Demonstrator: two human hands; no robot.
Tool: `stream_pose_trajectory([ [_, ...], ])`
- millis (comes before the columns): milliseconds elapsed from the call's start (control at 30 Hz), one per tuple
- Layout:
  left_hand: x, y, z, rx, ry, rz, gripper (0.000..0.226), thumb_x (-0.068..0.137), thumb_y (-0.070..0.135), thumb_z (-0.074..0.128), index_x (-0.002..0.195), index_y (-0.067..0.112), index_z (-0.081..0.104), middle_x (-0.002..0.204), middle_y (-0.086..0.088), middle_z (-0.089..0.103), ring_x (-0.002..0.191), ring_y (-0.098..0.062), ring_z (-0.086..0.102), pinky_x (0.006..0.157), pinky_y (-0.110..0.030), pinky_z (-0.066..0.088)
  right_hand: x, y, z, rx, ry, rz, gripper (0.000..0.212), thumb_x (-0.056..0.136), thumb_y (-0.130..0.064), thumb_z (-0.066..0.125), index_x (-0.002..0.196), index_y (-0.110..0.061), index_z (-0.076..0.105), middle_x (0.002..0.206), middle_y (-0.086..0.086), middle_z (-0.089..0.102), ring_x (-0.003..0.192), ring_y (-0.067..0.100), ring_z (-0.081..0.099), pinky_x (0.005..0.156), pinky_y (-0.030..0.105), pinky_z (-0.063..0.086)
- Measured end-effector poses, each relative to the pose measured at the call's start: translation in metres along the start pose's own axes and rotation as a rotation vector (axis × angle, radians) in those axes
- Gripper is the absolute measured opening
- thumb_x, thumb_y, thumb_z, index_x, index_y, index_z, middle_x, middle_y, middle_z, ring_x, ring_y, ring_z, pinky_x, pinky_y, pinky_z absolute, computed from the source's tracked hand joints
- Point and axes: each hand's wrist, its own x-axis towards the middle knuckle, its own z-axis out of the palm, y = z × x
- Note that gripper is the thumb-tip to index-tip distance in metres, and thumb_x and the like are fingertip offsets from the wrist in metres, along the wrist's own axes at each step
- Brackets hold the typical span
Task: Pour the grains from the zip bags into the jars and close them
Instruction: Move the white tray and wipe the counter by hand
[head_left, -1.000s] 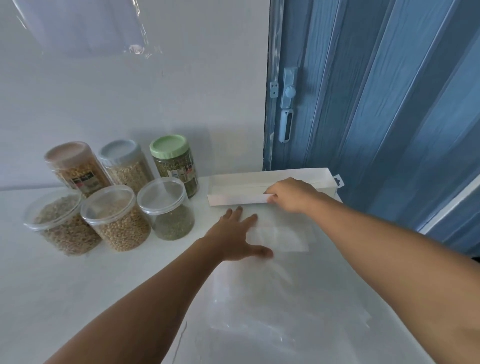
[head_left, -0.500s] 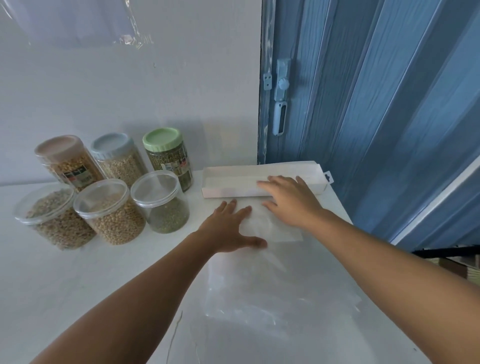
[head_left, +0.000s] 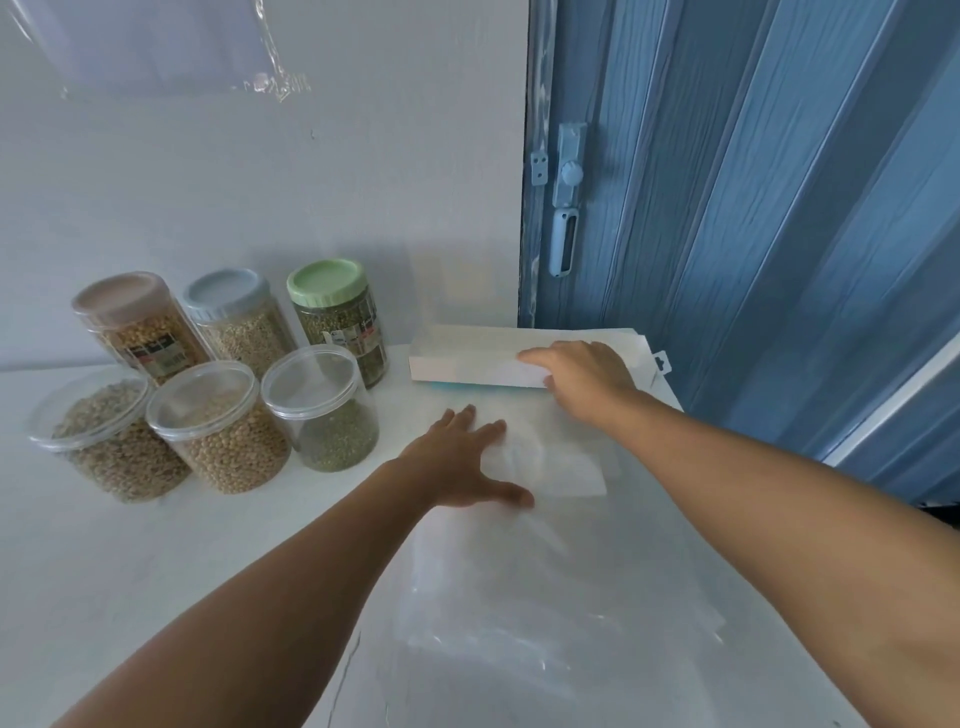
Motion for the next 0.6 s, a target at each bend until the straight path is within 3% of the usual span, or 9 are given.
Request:
stream_pose_trajectory([
  [100,0.001,0.0,-0.001,-0.007,-0.009,0.0,0.122,0.066,0.093,0.063,0.164,0.041,0.012,0.175,-0.001,-0.003,0.161,-0.028,-0.005,0.128,-0.056,0.016,0.014,0.002,0.002,0.013,-0.006,0.054,0.041,0.088,0.005,0.059,0.114,-0.024,0.071,0.104,0.006,0.071,0.094,0.035,0.068,0.072,0.038,0.054],
  [267,0.003,-0.002,0.0,-0.011,-0.024,0.005,0.123,0.066,0.093,0.062,0.164,0.043,0.009,0.175,0.0,-0.007,0.161,-0.029,-0.008,0.128,-0.058,0.015,0.043,0.002,0.002,0.019,0.002,0.096,0.049,0.069,0.013,0.056,0.105,-0.016,0.072,0.108,0.011,0.073,0.1,0.031,0.07,0.061,0.032,0.042],
  [367,0.002,-0.002,0.0,-0.006,-0.027,0.005,0.122,0.068,0.093,0.062,0.164,0.043,0.007,0.175,0.0,-0.008,0.161,-0.029,-0.009,0.128,-0.057,0.015,0.055,0.001,0.005,0.017,-0.013,0.082,0.045,0.071,0.009,0.058,0.105,-0.015,0.073,0.109,0.013,0.072,0.1,0.03,0.069,0.066,0.033,0.049],
  [467,0.001,0.001,-0.002,-0.002,-0.036,-0.004,0.12,0.069,0.092,0.062,0.164,0.043,0.008,0.175,0.0,-0.008,0.16,-0.029,-0.01,0.128,-0.057,0.015,0.058,0.003,0.015,0.036,-0.048,0.083,0.036,0.084,0.001,0.059,0.109,-0.02,0.074,0.109,0.013,0.071,0.096,0.035,0.068,0.065,0.033,0.044],
  [533,0.0,0.001,-0.003,-0.006,-0.039,-0.003,0.12,0.07,0.091,0.062,0.164,0.043,0.008,0.175,0.0,-0.008,0.16,-0.029,-0.01,0.128,-0.057,0.014,0.058,0.004,0.018,0.042,-0.041,0.087,0.036,0.087,-0.001,0.059,0.113,-0.021,0.073,0.113,0.013,0.071,0.099,0.036,0.067,0.074,0.036,0.052],
  [600,-0.001,0.001,-0.004,-0.003,-0.039,-0.002,0.119,0.07,0.09,0.063,0.164,0.042,0.008,0.175,0.0,-0.008,0.161,-0.029,-0.01,0.128,-0.057,0.014,0.056,0.004,0.016,0.02,-0.047,0.071,0.039,0.093,-0.001,0.057,0.12,-0.025,0.072,0.117,0.01,0.072,0.107,0.034,0.064,0.088,0.039,0.048],
])
